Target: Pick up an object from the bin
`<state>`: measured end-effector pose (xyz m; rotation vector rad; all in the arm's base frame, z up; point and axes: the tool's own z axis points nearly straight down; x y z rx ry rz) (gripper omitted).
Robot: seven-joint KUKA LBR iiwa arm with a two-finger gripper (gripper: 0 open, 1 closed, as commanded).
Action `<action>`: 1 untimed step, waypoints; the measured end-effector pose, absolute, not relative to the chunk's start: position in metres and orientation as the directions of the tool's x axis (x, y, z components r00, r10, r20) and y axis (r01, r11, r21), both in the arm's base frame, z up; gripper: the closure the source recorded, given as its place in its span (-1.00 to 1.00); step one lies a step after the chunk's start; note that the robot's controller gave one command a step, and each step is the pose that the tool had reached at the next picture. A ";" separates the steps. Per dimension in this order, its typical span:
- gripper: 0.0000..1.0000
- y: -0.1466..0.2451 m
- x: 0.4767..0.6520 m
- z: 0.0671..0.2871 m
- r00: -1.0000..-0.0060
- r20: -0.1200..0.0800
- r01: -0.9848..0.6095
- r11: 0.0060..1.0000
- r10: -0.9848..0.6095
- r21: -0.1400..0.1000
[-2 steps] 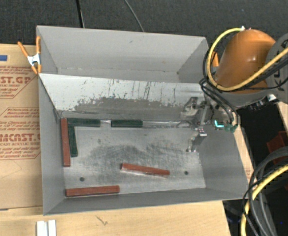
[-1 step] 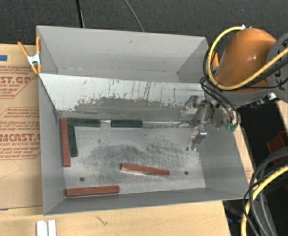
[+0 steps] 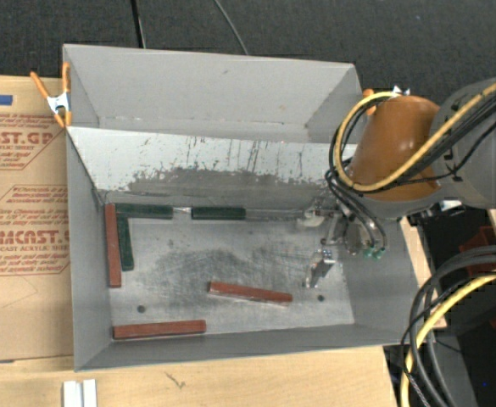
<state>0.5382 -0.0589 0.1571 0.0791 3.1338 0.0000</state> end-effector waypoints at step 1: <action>-1.00 -0.028 0.545 0.098 -0.999 -0.003 -0.050 0.999 -0.050 0.000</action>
Offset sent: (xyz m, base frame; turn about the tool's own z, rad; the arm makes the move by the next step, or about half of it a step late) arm -0.0406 0.0414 -0.0871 0.0655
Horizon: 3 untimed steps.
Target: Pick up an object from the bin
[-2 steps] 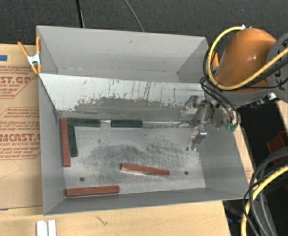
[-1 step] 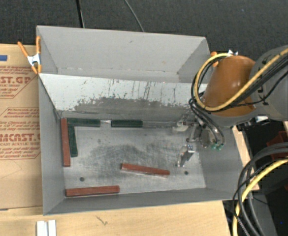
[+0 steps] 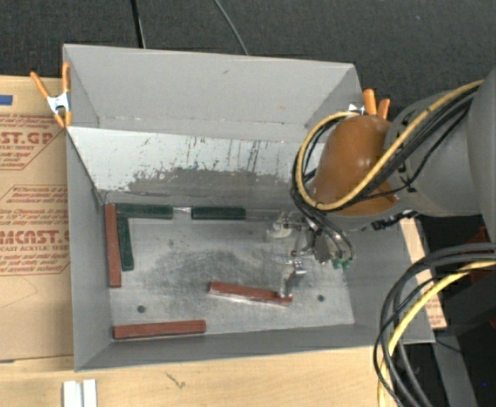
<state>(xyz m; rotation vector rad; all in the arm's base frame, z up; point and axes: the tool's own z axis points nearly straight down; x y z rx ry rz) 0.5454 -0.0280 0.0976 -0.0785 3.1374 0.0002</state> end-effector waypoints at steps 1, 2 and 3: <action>1.00 -0.019 0.501 0.079 -0.993 0.002 0.117 0.993 0.117 -0.002; -1.00 -0.018 0.505 0.077 -0.993 -0.025 0.118 0.993 0.118 0.001; -1.00 -0.018 0.505 0.077 -0.993 -0.024 0.117 0.993 0.117 0.001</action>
Offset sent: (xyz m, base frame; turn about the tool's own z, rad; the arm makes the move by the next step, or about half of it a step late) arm 0.0000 0.0000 0.0000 0.0000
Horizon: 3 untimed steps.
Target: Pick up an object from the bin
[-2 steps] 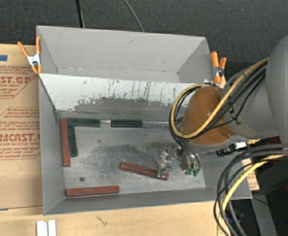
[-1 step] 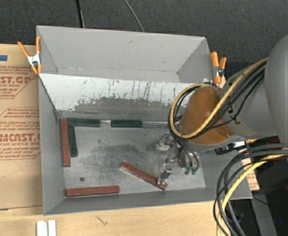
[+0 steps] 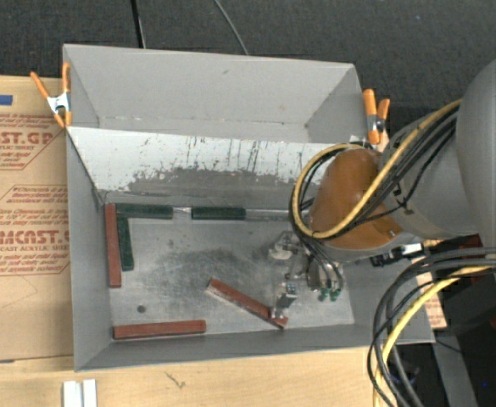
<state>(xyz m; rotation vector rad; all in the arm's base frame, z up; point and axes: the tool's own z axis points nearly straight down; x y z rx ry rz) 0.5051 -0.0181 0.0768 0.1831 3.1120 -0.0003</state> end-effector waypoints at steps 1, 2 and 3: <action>1.00 0.025 0.499 0.076 -0.949 -0.018 0.314 0.949 0.314 0.001; -1.00 0.028 0.497 0.073 -0.950 -0.011 0.313 0.950 0.313 0.004; -1.00 0.028 0.497 0.073 -0.950 -0.011 0.312 0.950 0.312 0.003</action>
Offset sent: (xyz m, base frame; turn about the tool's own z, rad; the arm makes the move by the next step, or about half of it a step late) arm 0.0000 0.0000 0.0000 0.0000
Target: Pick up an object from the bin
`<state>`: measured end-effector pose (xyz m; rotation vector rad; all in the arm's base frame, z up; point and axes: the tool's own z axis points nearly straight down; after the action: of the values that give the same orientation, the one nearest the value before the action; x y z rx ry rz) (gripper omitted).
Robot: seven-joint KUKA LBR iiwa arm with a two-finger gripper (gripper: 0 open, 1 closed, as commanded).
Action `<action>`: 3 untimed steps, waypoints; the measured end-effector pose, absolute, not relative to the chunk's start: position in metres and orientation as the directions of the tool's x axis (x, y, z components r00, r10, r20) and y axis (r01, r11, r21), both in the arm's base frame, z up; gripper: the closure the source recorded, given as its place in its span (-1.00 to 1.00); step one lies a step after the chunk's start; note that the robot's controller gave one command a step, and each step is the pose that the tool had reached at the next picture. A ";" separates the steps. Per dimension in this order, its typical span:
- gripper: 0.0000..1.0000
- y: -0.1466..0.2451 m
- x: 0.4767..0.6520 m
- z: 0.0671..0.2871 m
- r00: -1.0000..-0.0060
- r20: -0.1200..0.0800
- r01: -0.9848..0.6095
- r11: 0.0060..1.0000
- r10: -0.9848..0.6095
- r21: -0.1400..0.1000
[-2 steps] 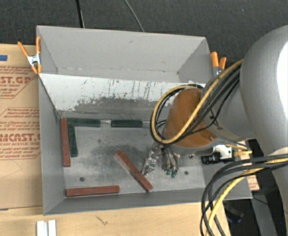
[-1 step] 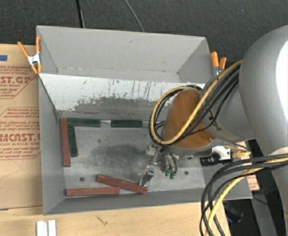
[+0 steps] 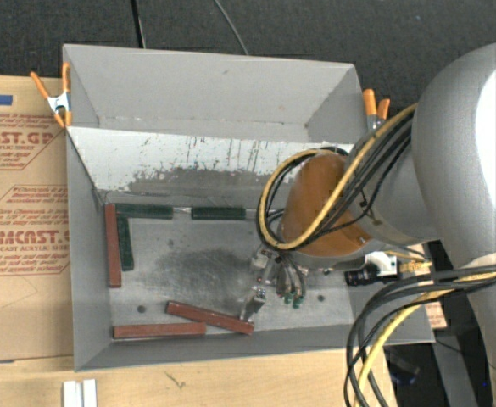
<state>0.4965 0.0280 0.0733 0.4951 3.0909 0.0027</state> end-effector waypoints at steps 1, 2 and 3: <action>-1.00 0.082 0.487 0.121 -0.948 0.003 0.319 0.948 0.319 -0.002; 1.00 0.069 0.485 0.081 -0.969 -0.001 0.245 0.969 0.245 0.009; -1.00 0.065 0.488 0.079 -0.968 -0.020 0.250 0.968 0.250 0.008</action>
Offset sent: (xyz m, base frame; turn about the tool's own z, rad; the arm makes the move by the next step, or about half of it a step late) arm -0.0148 0.0363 0.0002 -0.0661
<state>0.4882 0.0653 0.0786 0.3932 3.0955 0.0079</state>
